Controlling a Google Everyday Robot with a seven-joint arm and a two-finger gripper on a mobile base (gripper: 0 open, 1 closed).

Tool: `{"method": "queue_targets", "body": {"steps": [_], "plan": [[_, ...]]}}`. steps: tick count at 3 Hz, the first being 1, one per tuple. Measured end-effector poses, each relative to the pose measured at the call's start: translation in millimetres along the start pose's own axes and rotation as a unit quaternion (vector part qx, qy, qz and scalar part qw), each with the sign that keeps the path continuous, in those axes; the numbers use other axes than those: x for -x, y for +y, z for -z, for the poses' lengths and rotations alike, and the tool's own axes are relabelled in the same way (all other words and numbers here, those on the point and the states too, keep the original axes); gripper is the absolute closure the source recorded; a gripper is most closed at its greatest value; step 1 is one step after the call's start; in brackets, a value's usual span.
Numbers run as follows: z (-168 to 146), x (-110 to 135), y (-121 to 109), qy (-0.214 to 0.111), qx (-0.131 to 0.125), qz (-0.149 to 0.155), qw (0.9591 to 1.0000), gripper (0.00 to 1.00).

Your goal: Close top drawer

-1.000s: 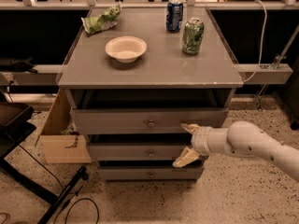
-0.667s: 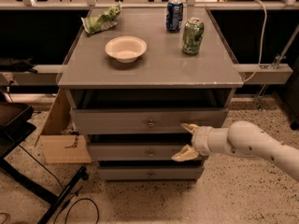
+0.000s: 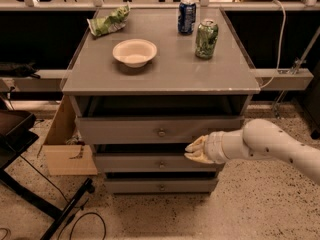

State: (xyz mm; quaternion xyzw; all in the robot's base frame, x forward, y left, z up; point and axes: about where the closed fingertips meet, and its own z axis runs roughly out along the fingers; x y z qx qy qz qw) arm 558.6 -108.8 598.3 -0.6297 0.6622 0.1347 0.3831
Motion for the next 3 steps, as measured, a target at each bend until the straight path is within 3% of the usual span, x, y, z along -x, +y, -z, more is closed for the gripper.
{"method": "queue_targets", "body": {"steps": [1,2,3], "plan": [[33.5,19.0,7.9,0.033,-0.001,0.054,0.998,0.89],[83.7,52.3,23.4,0.081,-0.03,0.116,0.9896,1.0],[117.6,81.8,38.0,0.128,-0.053,0.168,0.9761,1.0]]}}
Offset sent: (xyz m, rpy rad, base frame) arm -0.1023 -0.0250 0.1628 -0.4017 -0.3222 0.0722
